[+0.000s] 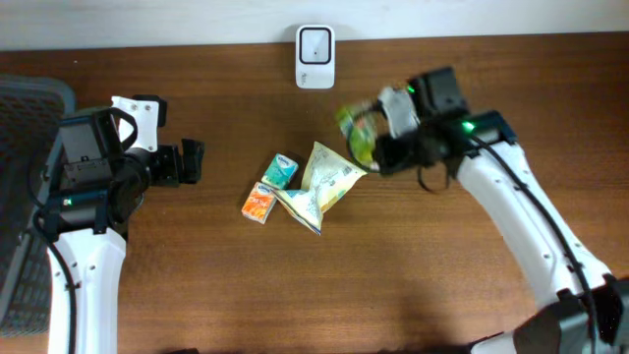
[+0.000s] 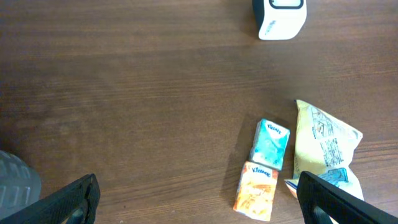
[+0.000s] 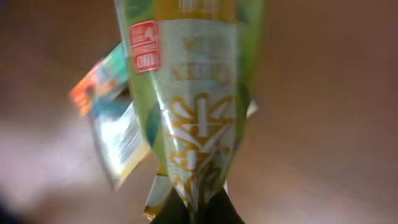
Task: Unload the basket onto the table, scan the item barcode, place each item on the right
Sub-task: 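Lift the green tea pack and hold it over the white scanner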
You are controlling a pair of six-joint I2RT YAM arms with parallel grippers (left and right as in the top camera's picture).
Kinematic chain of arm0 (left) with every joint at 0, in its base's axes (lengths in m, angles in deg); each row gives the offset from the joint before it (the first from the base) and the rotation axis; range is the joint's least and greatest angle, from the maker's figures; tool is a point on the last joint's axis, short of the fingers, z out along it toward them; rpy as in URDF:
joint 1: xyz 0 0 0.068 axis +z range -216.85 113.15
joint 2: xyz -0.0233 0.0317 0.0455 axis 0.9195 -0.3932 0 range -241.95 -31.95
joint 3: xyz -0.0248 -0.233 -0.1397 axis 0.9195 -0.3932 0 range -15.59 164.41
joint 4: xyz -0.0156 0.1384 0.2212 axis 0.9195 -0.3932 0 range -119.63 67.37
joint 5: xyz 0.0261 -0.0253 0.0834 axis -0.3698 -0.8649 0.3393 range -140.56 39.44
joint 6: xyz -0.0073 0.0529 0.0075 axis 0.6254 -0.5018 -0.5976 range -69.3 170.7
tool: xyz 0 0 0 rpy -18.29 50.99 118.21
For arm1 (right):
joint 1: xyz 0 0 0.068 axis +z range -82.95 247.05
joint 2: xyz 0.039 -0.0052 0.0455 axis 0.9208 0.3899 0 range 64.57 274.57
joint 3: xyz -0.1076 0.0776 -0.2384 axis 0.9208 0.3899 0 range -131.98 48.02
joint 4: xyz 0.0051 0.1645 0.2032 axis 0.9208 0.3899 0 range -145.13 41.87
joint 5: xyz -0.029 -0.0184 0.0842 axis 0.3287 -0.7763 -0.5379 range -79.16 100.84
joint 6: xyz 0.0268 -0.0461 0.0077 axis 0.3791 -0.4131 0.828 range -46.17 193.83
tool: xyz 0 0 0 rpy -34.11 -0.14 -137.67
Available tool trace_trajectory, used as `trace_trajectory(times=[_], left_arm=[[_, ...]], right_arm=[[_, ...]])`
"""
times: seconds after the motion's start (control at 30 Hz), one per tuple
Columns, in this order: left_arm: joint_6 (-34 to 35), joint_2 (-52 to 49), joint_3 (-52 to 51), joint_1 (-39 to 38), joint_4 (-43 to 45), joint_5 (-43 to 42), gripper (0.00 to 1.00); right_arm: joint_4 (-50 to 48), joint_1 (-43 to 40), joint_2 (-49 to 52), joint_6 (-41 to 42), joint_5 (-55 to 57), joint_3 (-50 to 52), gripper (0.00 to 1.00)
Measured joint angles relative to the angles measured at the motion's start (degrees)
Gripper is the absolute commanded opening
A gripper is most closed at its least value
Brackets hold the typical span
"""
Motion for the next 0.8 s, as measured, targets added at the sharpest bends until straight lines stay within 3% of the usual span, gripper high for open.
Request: trace_trajectory(times=[0.07,0.13,0.2,0.3,0.47,0.8], left_arm=[[0.0,0.0,0.0,0.0,-0.2,0.0,0.99],[0.0,0.0,0.0,0.0,-0.1,0.0,0.99],[0.0,-0.1,0.0,0.0,0.0,0.0,0.99],[0.0,-0.1,0.0,0.0,-0.1,0.0,0.99],[0.0,-0.1,0.0,0.0,-0.2,0.0,0.99],[0.0,-0.1,0.0,0.0,-0.2,0.0,0.99]], right_arm=[[-10.8,6.0,7.1,-3.2,21.7,-11.0,0.04],[-28.1,8.5,15.8,-12.9,36.3,-12.2,0.04],[-47.2,8.9,26.8,-27.7,44.3,-11.0,0.04],[-67.3,8.8,37.8,-44.5,46.8,-10.7,0.04],[-79.9,8.0,41.9,-58.6,43.2,-10.7,0.04],[-85.8,0.5,43.3,-66.0,27.5,-10.7,0.04]])
